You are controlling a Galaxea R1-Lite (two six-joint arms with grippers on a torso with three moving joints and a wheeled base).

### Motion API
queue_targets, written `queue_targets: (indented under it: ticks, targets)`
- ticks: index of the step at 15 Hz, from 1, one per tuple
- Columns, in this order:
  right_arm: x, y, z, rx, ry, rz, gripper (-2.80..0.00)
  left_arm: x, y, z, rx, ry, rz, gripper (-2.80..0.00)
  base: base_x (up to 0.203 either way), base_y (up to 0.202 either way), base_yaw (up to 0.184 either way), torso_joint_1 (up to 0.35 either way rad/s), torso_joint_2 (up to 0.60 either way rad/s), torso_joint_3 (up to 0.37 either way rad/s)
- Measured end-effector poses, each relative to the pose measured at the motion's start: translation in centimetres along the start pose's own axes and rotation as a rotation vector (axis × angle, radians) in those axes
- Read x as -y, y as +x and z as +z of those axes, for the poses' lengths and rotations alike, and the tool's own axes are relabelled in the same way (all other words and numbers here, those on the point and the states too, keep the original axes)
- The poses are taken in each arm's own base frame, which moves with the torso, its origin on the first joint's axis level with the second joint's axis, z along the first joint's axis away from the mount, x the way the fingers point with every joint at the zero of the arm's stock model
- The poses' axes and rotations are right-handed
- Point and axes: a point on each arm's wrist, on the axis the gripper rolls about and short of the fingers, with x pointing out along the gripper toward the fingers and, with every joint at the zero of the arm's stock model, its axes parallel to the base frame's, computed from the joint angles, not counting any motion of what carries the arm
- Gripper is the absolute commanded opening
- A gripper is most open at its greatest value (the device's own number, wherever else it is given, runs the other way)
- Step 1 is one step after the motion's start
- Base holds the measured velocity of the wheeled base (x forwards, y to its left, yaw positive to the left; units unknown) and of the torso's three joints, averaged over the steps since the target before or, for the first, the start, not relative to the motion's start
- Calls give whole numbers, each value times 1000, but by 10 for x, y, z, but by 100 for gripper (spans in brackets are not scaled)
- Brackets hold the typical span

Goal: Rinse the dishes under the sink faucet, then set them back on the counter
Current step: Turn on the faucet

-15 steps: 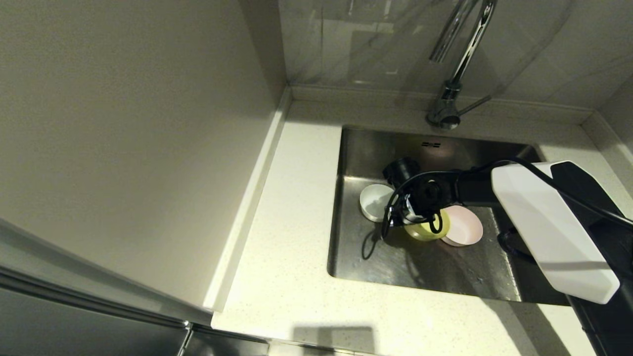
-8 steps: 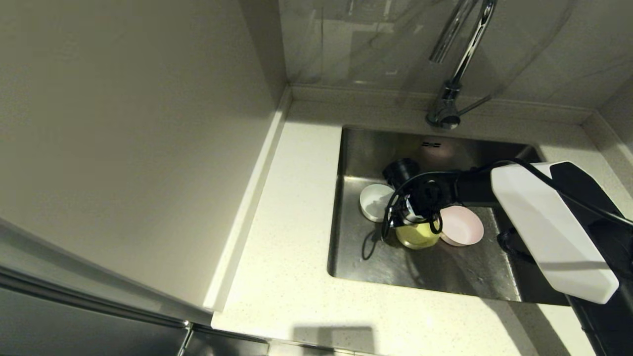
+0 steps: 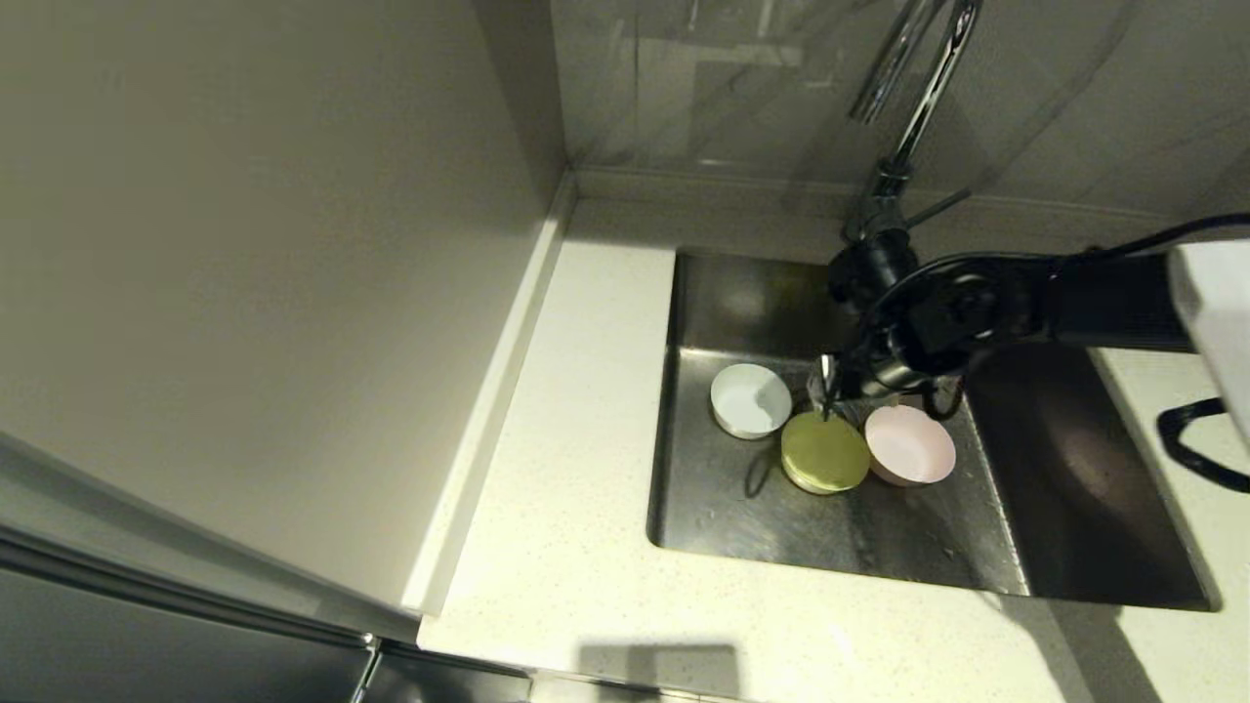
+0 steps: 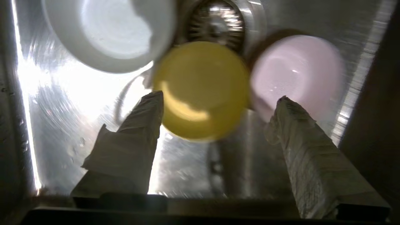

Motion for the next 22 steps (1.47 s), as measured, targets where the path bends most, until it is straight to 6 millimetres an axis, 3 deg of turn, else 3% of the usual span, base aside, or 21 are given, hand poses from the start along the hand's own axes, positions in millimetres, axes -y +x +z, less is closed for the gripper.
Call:
queue_targets:
  ticks: [3, 5, 7, 8, 14, 19, 22]
  targets:
    - [88, -47, 7, 3, 132, -9, 0, 0, 0, 0, 0, 0, 0, -280, 0, 0, 0, 0, 0, 0]
    - [154, -74, -1, 5, 236, 6, 0, 0, 0, 0, 0, 0, 0, -280, 0, 0, 0, 0, 0, 0]
    - [193, -97, -13, 17, 298, 75, 0, 0, 0, 0, 0, 0, 0, -280, 0, 0, 0, 0, 0, 0]
    - [203, -104, -18, 22, 319, 105, -280, 0, 0, 0, 0, 0, 0, -280, 0, 0, 0, 0, 0, 0]
    - [211, -111, -30, 41, 460, 170, -280, 0, 0, 0, 0, 0, 0, -280, 0, 0, 0, 0, 0, 0]
    - [212, -108, 3, 319, 727, 445, -280, 0, 0, 0, 0, 0, 0, -280, 0, 0, 0, 0, 0, 0]
    - [215, -107, 27, 550, 705, 553, -280, 0, 0, 0, 0, 0, 0, -280, 0, 0, 0, 0, 0, 0]
